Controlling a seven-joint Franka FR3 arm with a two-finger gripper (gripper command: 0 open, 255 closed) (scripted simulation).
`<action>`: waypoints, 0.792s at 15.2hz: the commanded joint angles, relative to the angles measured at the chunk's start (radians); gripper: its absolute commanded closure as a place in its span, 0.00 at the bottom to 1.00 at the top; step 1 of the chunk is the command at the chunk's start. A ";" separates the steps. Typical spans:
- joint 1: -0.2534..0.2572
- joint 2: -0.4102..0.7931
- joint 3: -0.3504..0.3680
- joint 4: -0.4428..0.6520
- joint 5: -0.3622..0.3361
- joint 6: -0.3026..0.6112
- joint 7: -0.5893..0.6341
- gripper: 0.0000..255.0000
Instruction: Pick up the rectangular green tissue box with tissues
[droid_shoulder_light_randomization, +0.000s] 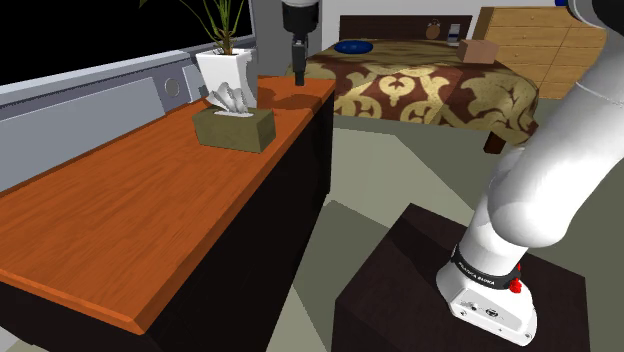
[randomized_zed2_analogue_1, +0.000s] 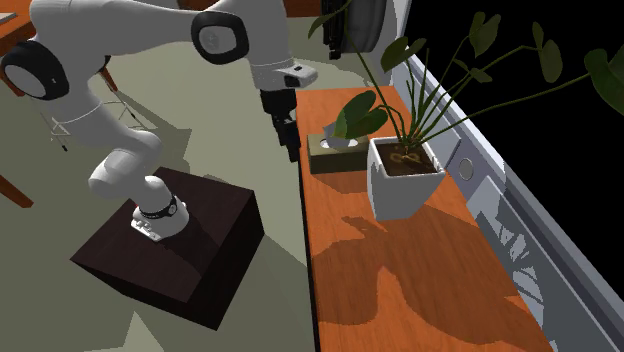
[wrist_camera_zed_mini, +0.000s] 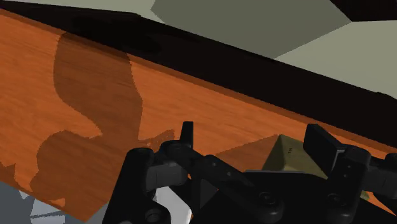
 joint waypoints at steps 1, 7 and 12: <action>0.017 0.065 0.017 0.068 -0.022 0.003 -0.054 0.00; 0.070 0.245 0.073 0.276 -0.094 -0.009 -0.205 0.00; 0.127 0.384 0.122 0.441 -0.164 -0.028 -0.327 0.00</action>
